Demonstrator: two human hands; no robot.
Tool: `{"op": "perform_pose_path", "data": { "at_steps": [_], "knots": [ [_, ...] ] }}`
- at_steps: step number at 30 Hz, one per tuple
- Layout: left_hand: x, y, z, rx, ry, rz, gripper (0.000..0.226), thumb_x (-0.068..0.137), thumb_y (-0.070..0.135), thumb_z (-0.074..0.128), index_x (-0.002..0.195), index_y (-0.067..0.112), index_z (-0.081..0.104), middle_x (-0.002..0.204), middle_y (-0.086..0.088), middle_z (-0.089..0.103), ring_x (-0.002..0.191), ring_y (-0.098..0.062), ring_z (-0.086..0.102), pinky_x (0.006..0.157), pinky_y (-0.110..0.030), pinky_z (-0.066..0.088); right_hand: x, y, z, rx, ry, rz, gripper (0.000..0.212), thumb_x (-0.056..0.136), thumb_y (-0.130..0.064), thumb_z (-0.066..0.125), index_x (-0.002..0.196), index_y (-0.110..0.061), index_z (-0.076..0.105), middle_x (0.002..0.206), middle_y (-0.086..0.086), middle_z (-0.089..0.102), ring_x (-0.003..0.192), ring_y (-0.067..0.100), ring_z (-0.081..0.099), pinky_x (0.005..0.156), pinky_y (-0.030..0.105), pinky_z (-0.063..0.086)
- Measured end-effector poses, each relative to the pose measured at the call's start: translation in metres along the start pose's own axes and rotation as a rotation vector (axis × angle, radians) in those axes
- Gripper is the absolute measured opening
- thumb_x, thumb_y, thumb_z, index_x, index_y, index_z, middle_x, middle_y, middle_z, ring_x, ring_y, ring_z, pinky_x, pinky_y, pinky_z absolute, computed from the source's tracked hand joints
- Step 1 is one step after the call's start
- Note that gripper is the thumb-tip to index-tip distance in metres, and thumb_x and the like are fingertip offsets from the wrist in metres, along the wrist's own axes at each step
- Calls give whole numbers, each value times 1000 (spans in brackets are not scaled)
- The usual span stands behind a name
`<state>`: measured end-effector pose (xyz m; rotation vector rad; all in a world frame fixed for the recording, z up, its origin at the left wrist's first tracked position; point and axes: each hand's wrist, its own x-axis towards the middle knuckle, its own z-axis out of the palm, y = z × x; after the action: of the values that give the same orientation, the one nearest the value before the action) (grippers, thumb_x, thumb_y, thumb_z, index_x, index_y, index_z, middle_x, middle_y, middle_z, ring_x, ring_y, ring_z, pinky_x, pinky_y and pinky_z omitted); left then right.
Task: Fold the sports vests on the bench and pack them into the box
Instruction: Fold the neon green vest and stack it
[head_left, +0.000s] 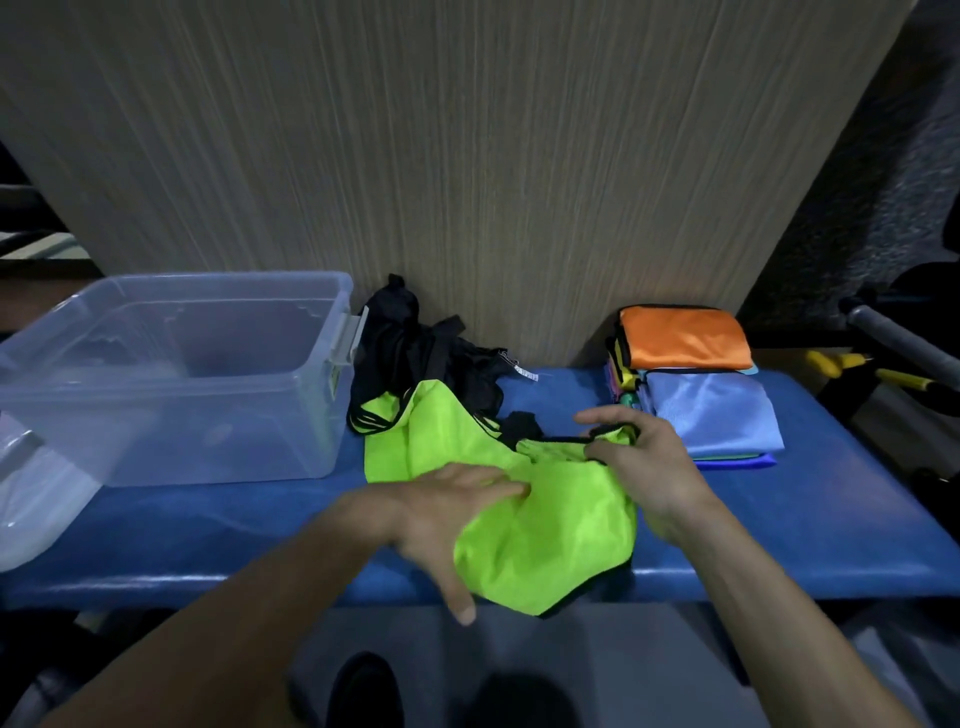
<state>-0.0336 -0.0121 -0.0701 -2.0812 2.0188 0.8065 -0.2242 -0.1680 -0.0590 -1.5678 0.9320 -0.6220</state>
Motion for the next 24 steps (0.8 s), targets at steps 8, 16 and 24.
{"op": "perform_pose_path", "data": {
  "at_steps": [8, 16, 24],
  "knots": [
    [12, -3, 45, 196, 226, -57, 110, 80, 68, 69, 158, 45, -5, 169, 10, -13, 155, -23, -14, 126, -51, 1, -6, -15, -1, 413, -47, 159, 19, 92, 3, 63, 107, -5, 72, 92, 16, 72, 79, 27, 67, 70, 33, 56],
    [3, -17, 19, -479, 552, -25, 32, 90, 16, 52, 90, 42, 70, 95, 13, 69, 94, -8, 61, 91, -40, 52, -30, -20, -12, -82, -376, 78, 52, 80, -61, 73, 105, -15, 69, 98, -2, 76, 91, 15, 71, 83, 36, 57],
    [-41, 35, -66, -1129, 1133, -68, 20, 72, 23, 45, 57, 19, 59, 53, 15, 53, 58, -5, 50, 55, -23, 44, -42, -41, -18, 249, -492, -15, 54, 67, -22, 91, 111, -6, 66, 90, 9, 74, 70, 17, 69, 52, 25, 51]
  ]
}}
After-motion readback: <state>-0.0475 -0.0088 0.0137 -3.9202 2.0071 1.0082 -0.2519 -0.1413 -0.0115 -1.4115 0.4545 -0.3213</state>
